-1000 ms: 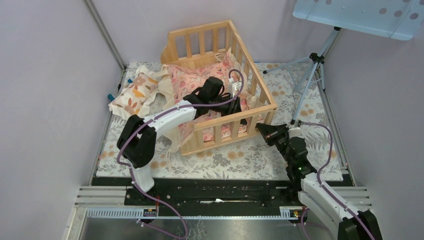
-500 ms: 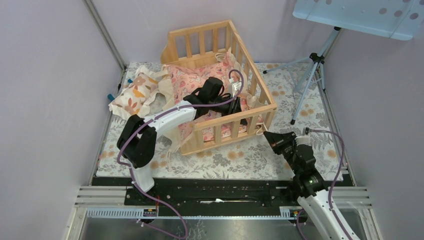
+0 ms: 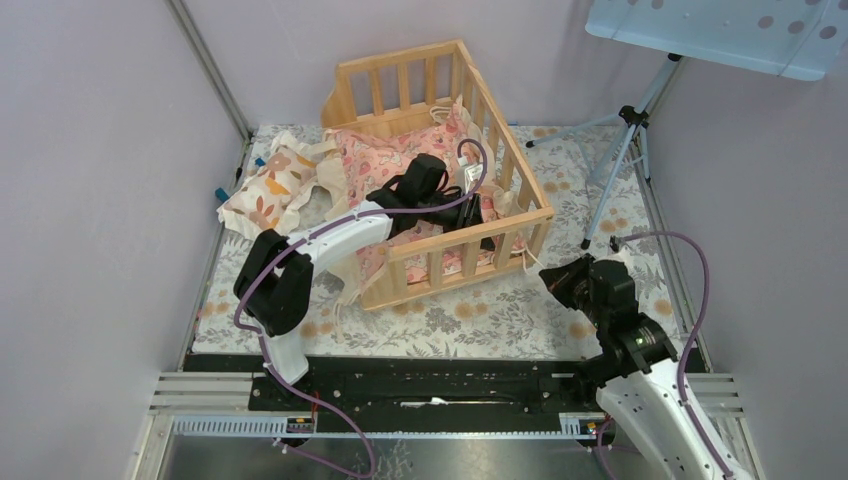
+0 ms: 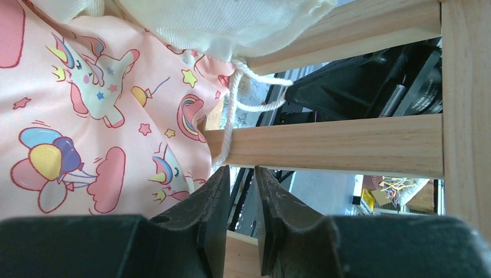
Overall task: Set up the pet bed
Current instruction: Cross the ropes on the bed frame.
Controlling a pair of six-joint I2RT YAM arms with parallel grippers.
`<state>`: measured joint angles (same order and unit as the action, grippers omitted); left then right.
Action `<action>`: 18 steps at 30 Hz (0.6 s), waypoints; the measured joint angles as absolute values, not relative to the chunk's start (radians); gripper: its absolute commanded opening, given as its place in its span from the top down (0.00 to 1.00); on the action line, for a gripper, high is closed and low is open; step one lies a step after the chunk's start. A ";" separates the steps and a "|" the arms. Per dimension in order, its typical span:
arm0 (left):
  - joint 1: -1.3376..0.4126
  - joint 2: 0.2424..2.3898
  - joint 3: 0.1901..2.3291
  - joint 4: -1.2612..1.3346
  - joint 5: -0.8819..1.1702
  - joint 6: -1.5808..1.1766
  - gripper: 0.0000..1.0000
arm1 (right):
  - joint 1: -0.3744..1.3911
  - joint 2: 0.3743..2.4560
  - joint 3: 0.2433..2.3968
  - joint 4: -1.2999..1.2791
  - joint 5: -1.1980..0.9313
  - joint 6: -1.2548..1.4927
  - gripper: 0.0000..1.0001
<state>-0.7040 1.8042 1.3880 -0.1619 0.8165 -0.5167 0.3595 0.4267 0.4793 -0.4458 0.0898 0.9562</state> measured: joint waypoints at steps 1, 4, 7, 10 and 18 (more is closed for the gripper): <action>-0.704 1.804 1.388 -0.163 0.817 -0.516 0.76 | 0.360 0.455 0.509 -0.473 0.104 0.933 1.00; -0.704 1.804 1.388 -0.163 0.817 -0.516 0.76 | 0.360 0.504 0.570 -0.530 0.139 0.881 1.00; -0.704 1.805 1.388 -0.164 0.816 -0.513 0.76 | 0.360 0.537 0.632 -0.580 0.171 0.832 1.00; -0.704 1.809 1.388 -0.163 0.816 -0.509 0.76 | 0.360 0.572 0.693 -0.627 0.201 0.787 1.00; -0.704 1.818 1.388 -0.166 0.816 -0.505 0.76 | 0.360 0.679 0.838 -0.715 0.253 0.676 0.87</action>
